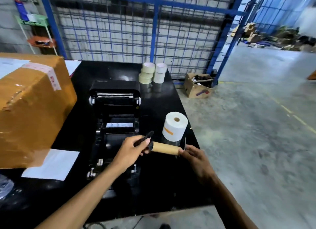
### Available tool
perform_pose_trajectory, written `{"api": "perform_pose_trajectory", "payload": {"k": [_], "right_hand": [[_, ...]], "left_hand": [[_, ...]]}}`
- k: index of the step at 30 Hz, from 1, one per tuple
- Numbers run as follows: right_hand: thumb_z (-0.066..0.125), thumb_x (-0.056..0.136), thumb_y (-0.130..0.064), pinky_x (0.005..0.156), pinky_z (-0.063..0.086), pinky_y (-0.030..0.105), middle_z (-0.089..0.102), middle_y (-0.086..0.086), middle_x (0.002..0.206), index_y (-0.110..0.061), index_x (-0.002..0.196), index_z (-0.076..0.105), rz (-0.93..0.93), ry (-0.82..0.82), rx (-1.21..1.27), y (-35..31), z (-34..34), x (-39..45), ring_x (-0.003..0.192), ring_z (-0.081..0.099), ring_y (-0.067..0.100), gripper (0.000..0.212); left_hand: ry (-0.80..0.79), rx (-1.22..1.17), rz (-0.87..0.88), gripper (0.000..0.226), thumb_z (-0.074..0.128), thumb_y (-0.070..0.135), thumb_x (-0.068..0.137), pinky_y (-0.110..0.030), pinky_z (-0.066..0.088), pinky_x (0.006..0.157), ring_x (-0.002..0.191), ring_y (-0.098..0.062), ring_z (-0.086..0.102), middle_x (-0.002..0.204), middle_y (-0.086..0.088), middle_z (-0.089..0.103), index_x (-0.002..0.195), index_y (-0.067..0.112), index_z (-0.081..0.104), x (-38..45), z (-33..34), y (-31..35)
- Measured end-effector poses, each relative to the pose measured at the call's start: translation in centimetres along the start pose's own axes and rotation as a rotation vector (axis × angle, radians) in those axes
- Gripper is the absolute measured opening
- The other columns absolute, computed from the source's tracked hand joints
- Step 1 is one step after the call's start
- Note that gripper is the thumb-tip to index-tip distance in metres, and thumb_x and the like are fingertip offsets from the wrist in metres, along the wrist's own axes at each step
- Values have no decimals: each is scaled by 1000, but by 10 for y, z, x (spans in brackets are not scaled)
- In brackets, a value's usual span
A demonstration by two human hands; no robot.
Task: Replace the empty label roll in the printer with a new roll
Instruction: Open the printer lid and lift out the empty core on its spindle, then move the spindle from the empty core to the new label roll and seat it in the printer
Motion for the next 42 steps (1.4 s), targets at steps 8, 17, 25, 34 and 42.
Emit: {"api": "perform_pose_trajectory", "payload": {"k": [8,17,25,34,42], "right_hand": [[64,88,-5,62,52,29,70,15,87,-4,98,66,219,186,47,45,-101,10,77,65,27,10],[67,86,-7,50,45,28,64,8,73,-9,92,69,232,65,-71,63,-109,35,59,55,19,6],[59,92,-4,59,49,34,64,11,72,-16,78,65,240,-14,-28,58,-102,52,68,57,27,19],[62,89,0,66,54,40,59,15,69,2,78,68,190,10,-48,52,-137,83,67,58,27,12],[81,74,-11,56,51,32,66,13,89,-2,94,69,289,0,-287,88,-88,75,75,63,23,25]], "left_hand": [[-209,863,47,41,46,32,95,-41,42,98,115,-32,51,120,-16,51,130,10,51,79,111,-33],[-216,1033,92,58,46,32,87,-40,34,101,118,-31,42,133,-14,43,141,10,43,95,143,-83],[-326,82,-314,40,50,54,90,-27,44,95,102,-6,65,105,5,74,106,26,75,47,129,-23],[-82,521,-220,10,75,23,80,-20,48,67,75,-8,65,78,10,70,89,25,74,39,40,-1],[-112,606,-122,20,71,21,83,-34,52,78,81,-20,63,92,-6,72,102,15,71,51,100,-29]]}}
Point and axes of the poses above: each hand's wrist, its own x-axis towards the middle knuckle, its own z-axis out of the palm, y = z × x, the point moved 2 cm from there along x, towards the middle knuckle
